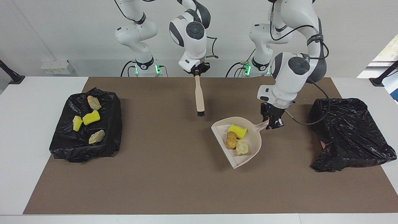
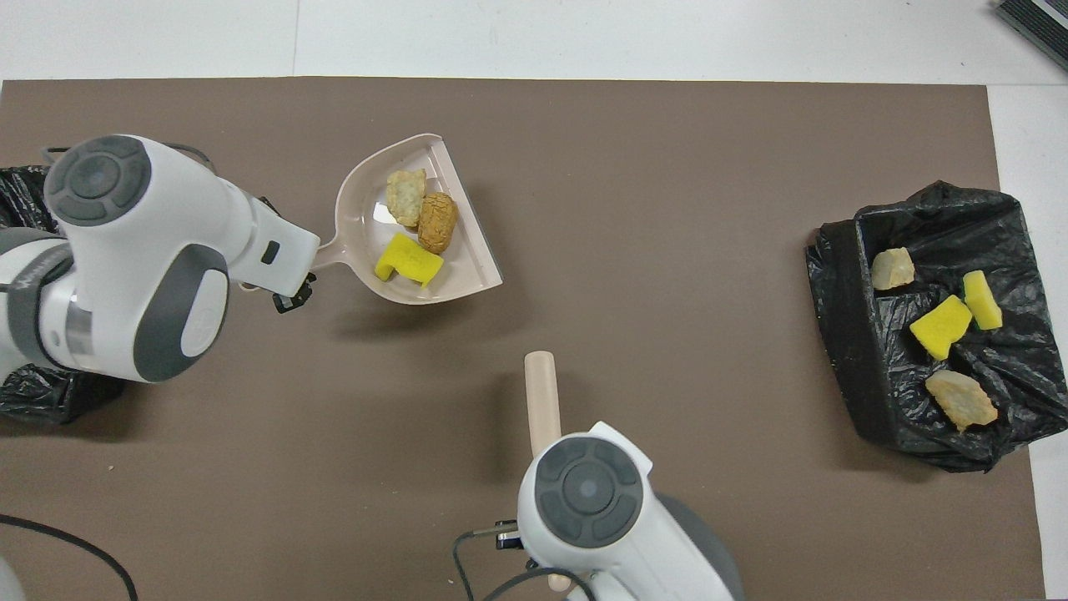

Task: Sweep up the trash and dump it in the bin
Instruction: 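Carry the dustpan to the trash bag nearest the left gripper and tip it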

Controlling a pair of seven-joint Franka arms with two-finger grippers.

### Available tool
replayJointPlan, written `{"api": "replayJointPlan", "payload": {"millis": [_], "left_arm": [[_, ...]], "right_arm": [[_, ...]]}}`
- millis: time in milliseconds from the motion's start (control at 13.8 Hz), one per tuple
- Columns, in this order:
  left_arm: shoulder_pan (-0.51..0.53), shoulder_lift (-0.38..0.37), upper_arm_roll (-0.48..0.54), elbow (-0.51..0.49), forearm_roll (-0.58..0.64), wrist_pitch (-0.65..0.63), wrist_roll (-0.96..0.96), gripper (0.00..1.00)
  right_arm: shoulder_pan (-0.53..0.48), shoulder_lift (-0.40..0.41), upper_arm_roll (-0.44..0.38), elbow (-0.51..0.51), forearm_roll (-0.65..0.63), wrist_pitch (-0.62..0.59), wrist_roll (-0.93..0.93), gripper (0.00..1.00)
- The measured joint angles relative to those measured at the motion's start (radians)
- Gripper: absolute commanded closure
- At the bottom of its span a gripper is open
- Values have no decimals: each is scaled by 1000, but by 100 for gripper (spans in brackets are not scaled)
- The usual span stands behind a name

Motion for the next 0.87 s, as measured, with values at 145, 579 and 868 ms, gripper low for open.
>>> {"api": "replayJointPlan", "payload": {"millis": [145, 579, 868], "left_arm": [[55, -1, 2, 41, -24, -36, 68, 100], [283, -1, 6, 92, -104, -100, 363, 100], [410, -1, 5, 98, -125, -193, 569, 100]], "right_arm": [[29, 0, 0, -30, 27, 34, 6, 100], [121, 23, -1, -175, 34, 235, 71, 100], [122, 23, -6, -177, 34, 237, 72, 100]]}}
